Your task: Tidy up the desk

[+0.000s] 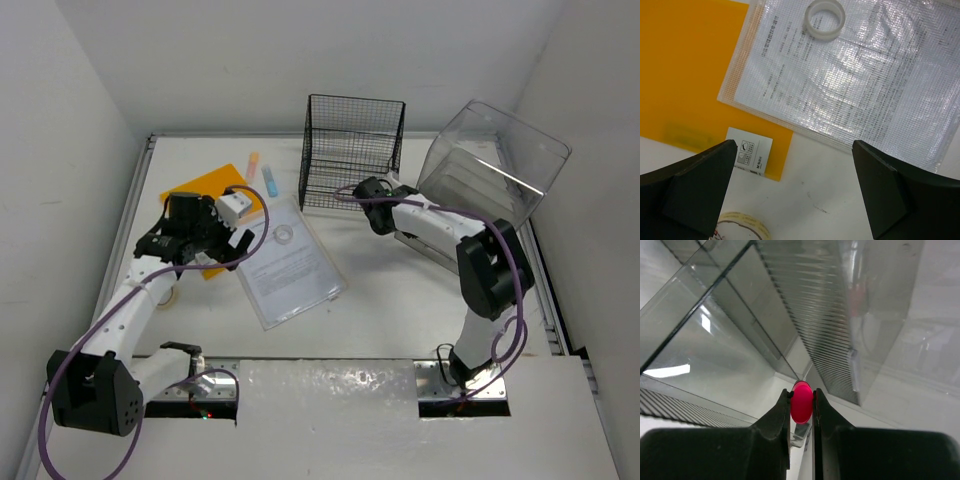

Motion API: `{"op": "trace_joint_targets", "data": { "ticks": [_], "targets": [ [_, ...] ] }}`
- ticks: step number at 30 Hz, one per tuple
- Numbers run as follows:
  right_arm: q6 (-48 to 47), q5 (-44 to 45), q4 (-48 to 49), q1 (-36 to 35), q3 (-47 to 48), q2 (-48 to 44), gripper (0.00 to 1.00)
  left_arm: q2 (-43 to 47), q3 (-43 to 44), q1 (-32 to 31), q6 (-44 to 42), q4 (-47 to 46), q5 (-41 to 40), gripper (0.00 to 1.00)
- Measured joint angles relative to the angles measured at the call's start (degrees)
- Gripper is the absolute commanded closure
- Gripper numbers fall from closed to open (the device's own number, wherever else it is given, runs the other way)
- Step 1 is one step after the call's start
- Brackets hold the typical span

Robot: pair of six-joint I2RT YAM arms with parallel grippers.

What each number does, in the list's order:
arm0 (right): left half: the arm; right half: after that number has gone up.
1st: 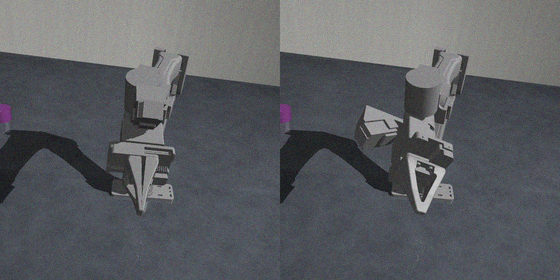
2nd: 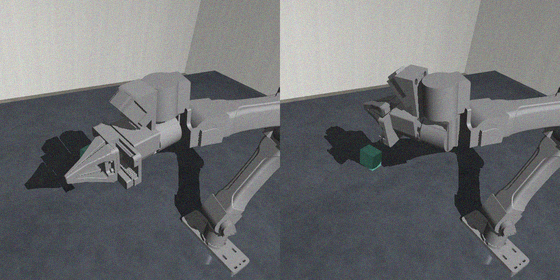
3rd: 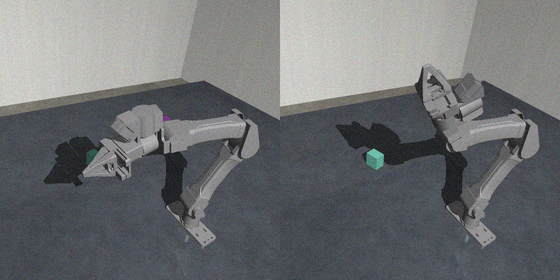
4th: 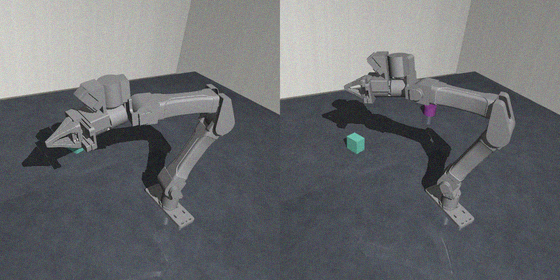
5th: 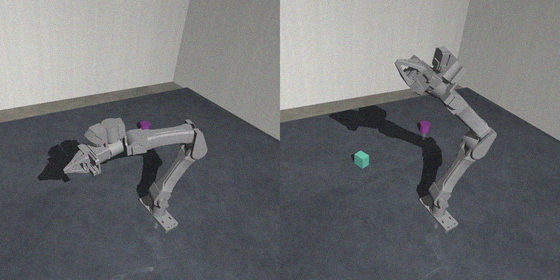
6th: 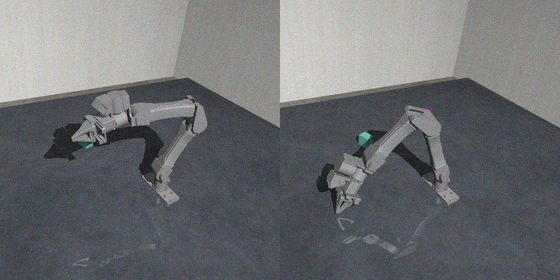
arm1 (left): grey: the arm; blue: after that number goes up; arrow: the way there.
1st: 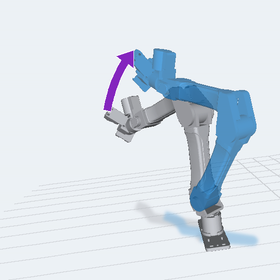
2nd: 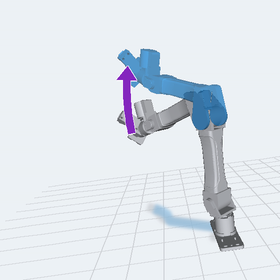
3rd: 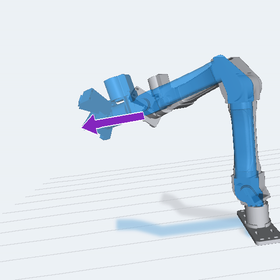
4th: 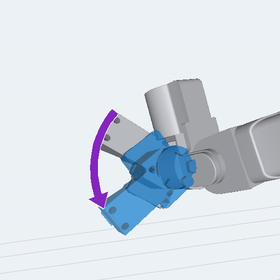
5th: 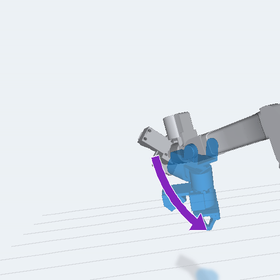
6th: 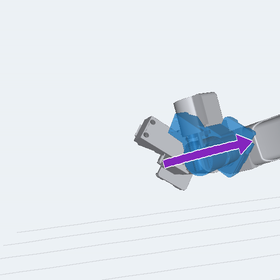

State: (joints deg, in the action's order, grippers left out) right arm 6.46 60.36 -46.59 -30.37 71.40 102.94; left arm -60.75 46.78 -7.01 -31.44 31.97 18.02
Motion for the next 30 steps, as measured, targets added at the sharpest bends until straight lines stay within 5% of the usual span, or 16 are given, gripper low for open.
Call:
{"op": "trace_joint_targets", "data": {
  "ticks": [15, 23, 30],
  "targets": [
    [-0.5, -2.6, 0.2, 0.6, 1.1, 3.4, 0.84, -1.0, -0.8, 0.3, 0.0, -0.5, -1.1, 0.00],
    [-0.9, -4.3, 0.5, 0.6, 1.1, 3.4, 0.62, -1.4, -0.8, 0.3, 0.0, -0.5, -1.3, 0.00],
    [-0.9, -6.2, 1.0, 0.6, 1.1, 3.2, 0.57, -1.4, -0.8, 0.4, 0.0, -0.5, -1.5, 0.00]
  ]
}}
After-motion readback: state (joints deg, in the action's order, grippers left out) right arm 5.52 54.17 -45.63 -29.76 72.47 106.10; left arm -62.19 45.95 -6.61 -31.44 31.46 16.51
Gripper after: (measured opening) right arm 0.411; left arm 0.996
